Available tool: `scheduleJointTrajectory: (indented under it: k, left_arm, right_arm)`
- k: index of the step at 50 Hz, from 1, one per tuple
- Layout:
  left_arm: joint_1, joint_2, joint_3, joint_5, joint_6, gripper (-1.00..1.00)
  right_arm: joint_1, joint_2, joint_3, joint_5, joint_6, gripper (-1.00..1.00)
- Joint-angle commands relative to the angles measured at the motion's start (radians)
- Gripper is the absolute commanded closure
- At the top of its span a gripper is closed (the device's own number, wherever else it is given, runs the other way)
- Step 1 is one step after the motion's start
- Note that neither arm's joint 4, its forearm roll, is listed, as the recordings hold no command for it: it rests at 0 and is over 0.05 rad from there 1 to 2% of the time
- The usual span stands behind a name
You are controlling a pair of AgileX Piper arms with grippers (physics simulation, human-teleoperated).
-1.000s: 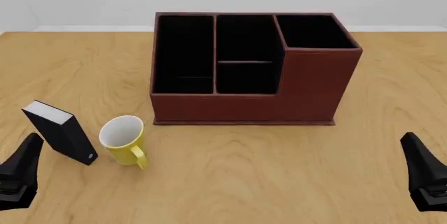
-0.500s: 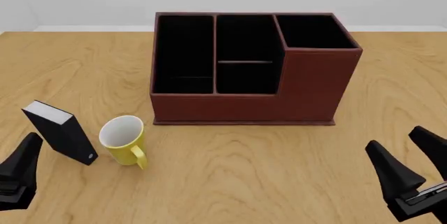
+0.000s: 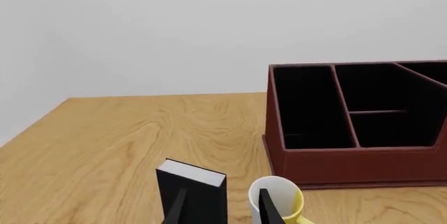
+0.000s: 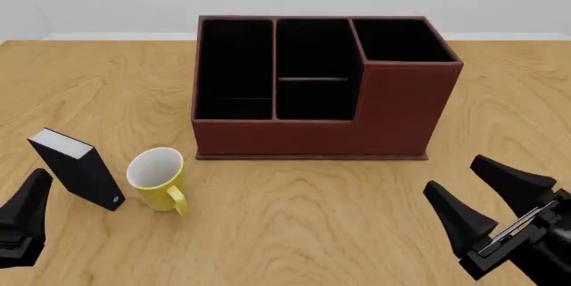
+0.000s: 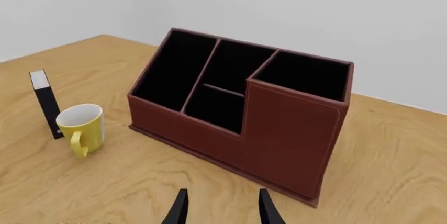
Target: Pick up the yellow and white mug and place it to the right of the caddy.
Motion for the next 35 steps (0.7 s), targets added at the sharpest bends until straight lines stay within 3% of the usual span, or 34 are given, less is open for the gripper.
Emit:
scheduleJointTrajectory:
  k: [1,35]
  left_arm:
    - [0.006,0.000,-0.014,0.008,0.001,-1.00]
    - [0.028,0.000,-0.053,0.027,0.004,-1.00]
  right_arm:
    - [0.077,0.188,0.000,-0.176,0.006,-1.00]
    - [0.202,0.593,-0.023,-0.540,0.007,-1.00]
